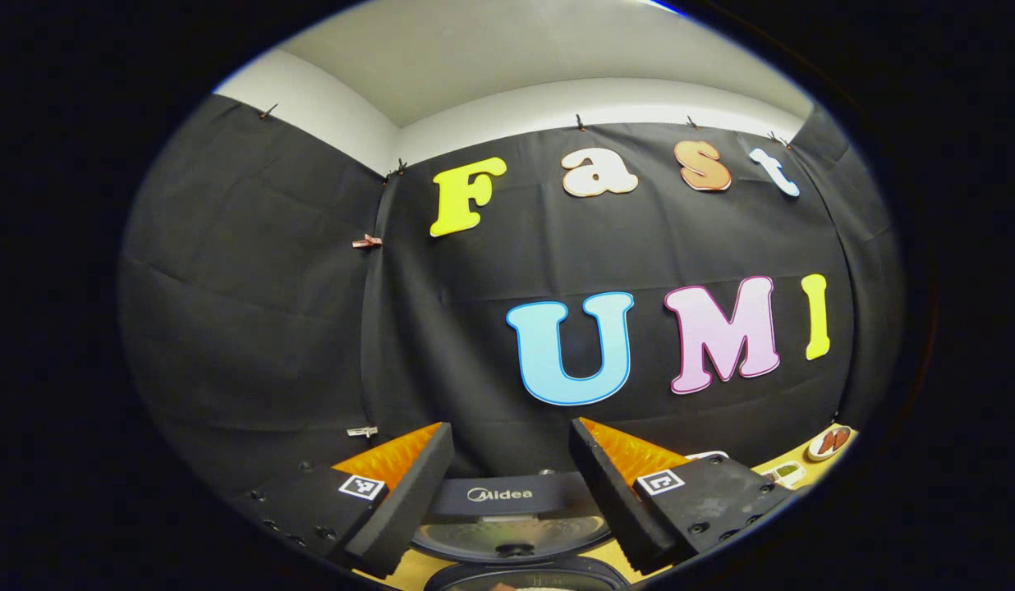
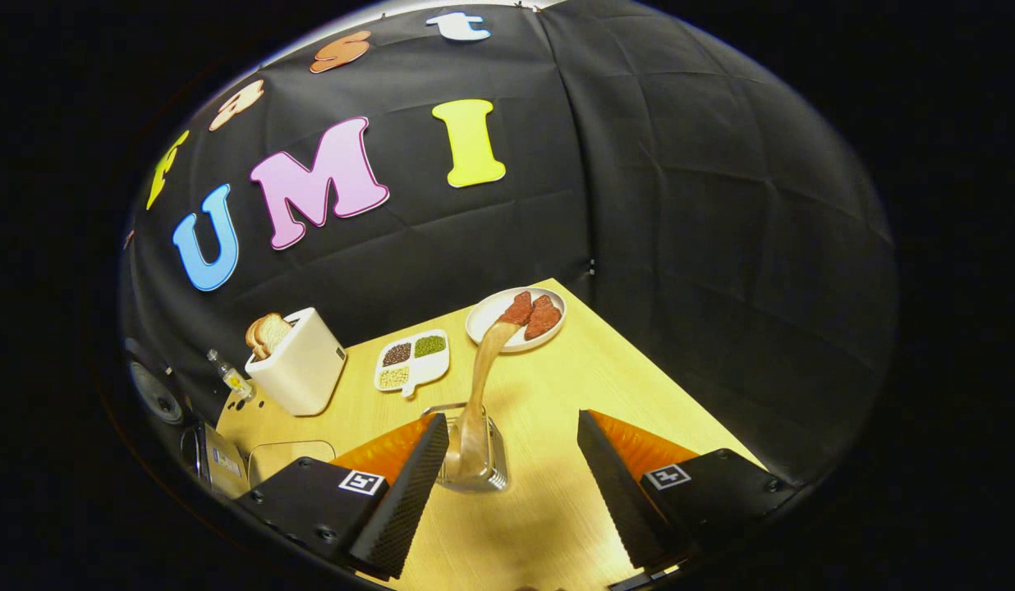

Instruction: Close the left gripper, press the button to open the rice cooker; take a wooden spoon from the chopstick holder with the right hand, scoop a spoonful of rice and pour it into the rice cooker, then put the wooden spoon back into the chopstick holder.

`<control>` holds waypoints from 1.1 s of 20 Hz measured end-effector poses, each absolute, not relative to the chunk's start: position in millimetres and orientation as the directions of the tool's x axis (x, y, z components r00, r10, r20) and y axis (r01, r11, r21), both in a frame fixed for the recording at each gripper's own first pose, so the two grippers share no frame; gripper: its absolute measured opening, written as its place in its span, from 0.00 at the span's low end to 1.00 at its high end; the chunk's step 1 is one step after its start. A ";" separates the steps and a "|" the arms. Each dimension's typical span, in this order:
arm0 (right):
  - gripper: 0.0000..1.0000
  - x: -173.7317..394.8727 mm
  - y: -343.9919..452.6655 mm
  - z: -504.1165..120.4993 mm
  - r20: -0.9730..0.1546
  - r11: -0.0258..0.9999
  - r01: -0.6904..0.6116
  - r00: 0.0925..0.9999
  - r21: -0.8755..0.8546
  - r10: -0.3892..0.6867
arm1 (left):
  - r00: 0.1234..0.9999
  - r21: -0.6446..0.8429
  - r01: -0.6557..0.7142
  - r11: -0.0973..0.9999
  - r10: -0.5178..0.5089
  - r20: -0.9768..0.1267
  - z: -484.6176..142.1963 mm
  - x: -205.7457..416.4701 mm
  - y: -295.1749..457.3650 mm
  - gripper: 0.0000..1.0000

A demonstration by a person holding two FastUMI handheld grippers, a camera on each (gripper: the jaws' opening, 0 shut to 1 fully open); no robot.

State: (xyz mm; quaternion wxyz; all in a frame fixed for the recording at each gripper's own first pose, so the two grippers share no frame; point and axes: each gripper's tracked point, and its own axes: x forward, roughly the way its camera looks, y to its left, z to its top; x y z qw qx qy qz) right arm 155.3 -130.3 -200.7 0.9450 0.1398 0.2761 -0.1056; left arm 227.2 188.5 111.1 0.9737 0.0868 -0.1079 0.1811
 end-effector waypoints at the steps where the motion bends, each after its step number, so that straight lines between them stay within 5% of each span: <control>1: 0.99 146.8 -131.2 -197.0 -0.549 0.935 0.288 0.825 0.207 -0.132 | 0.912 0.138 -0.379 0.915 0.344 0.221 106.1 232.5 196.1 0.95; 12: 0.99 145.4 -83.0 -180.5 -0.530 0.959 0.193 0.846 0.206 -0.056 | 0.923 0.061 -0.371 0.926 0.375 -0.081 45.5 183.0 171.4 0.99; 16: 0.99 142.3 -55.5 -180.0 -0.525 0.967 0.117 0.851 0.225 0.019 | 0.898 0.001 -0.376 0.927 0.364 -0.248 -1.7 136.9 151.2 0.98; 22: 0.99 122.0 -36.7 -198.2 -0.575 0.970 0.072 0.814 0.230 0.076 | 0.858 -0.014 -0.407 0.913 0.377 -0.350 -97.6 91.5 133.5 0.97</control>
